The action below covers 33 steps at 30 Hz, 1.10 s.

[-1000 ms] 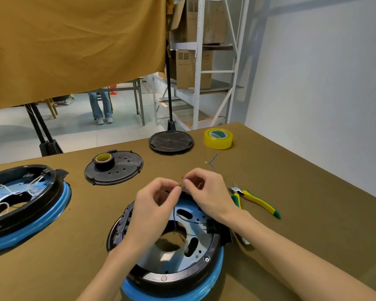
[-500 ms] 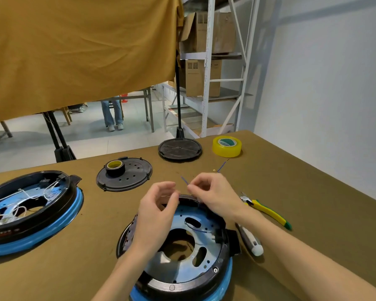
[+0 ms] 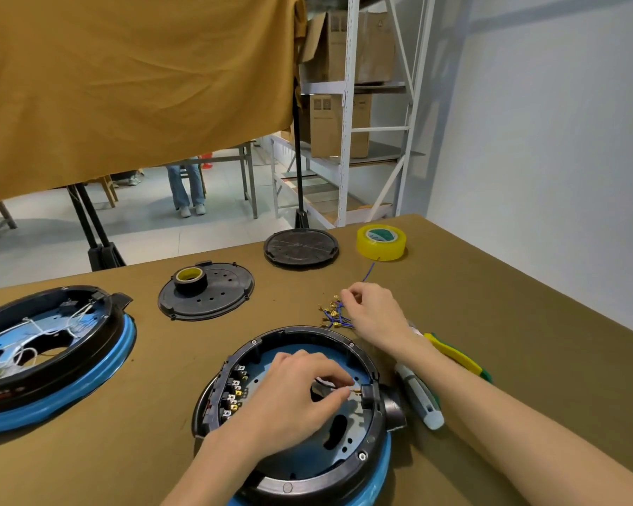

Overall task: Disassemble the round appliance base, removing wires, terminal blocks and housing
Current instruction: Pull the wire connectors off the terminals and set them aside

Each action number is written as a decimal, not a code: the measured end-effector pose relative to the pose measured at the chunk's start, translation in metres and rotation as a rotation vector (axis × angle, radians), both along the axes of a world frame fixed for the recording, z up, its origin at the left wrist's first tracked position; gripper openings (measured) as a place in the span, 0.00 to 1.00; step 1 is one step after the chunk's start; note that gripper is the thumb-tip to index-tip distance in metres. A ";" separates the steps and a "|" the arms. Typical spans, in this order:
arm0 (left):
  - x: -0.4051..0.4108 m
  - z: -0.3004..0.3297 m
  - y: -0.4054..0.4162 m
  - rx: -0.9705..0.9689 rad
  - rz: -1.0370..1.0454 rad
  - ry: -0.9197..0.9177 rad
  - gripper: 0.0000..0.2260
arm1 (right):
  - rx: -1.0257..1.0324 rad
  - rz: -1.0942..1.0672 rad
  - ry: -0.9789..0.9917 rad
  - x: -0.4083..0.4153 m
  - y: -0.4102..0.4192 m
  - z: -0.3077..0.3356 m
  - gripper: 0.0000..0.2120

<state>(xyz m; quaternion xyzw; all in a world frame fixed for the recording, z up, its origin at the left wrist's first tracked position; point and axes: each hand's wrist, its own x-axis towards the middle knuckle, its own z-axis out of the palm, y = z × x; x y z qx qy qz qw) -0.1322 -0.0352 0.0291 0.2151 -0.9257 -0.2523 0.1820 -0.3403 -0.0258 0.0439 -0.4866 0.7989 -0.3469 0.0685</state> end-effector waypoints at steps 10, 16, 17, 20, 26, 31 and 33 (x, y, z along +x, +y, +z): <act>-0.011 0.002 0.002 -0.161 -0.048 -0.036 0.03 | 0.123 -0.028 -0.068 0.043 0.039 -0.019 0.17; -0.010 -0.003 0.003 -0.301 0.006 -0.006 0.06 | 0.083 -0.077 -0.115 0.043 0.043 -0.021 0.17; -0.010 -0.003 0.003 -0.293 0.009 -0.003 0.06 | 0.068 -0.085 -0.124 0.043 0.043 -0.021 0.18; -0.011 -0.003 0.003 -0.275 -0.006 0.004 0.04 | 0.030 -0.105 -0.149 0.044 0.044 -0.022 0.18; -0.011 -0.004 0.002 -0.282 0.003 0.000 0.04 | 0.016 -0.113 -0.162 0.044 0.044 -0.021 0.18; -0.011 -0.004 0.004 -0.283 -0.005 -0.004 0.04 | 0.013 -0.119 -0.156 0.045 0.045 -0.021 0.18; -0.010 -0.003 0.004 -0.266 0.003 0.005 0.04 | 0.007 -0.123 -0.159 0.045 0.045 -0.022 0.18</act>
